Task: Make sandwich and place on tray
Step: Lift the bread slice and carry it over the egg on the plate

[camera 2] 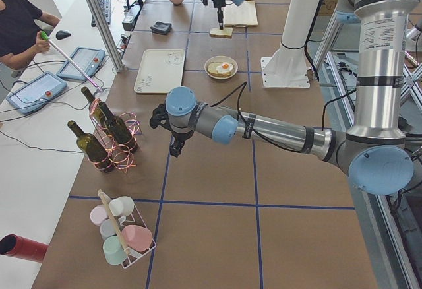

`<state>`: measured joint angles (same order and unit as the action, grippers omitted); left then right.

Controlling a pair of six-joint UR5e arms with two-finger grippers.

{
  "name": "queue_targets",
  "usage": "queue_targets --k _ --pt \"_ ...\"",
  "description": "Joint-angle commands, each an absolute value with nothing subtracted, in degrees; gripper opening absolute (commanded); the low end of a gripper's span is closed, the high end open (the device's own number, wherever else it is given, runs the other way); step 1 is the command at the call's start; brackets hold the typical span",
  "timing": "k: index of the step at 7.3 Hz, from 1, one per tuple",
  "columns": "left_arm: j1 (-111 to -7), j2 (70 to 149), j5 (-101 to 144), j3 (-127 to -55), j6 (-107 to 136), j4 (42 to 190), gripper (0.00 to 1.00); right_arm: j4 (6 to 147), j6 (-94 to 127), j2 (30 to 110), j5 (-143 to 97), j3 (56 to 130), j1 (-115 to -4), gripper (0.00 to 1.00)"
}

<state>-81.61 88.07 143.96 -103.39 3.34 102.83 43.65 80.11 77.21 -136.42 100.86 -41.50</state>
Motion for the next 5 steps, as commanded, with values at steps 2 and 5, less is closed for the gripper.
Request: queue_targets --k 2,5 --pt "-81.5 88.1 144.0 -103.4 3.3 103.4 1.00 54.5 80.7 63.3 -130.0 95.4 -35.8 0.00" --pt "-81.5 87.9 144.0 -103.2 3.3 103.4 1.00 56.3 82.0 59.9 -125.2 92.2 -32.6 0.00"
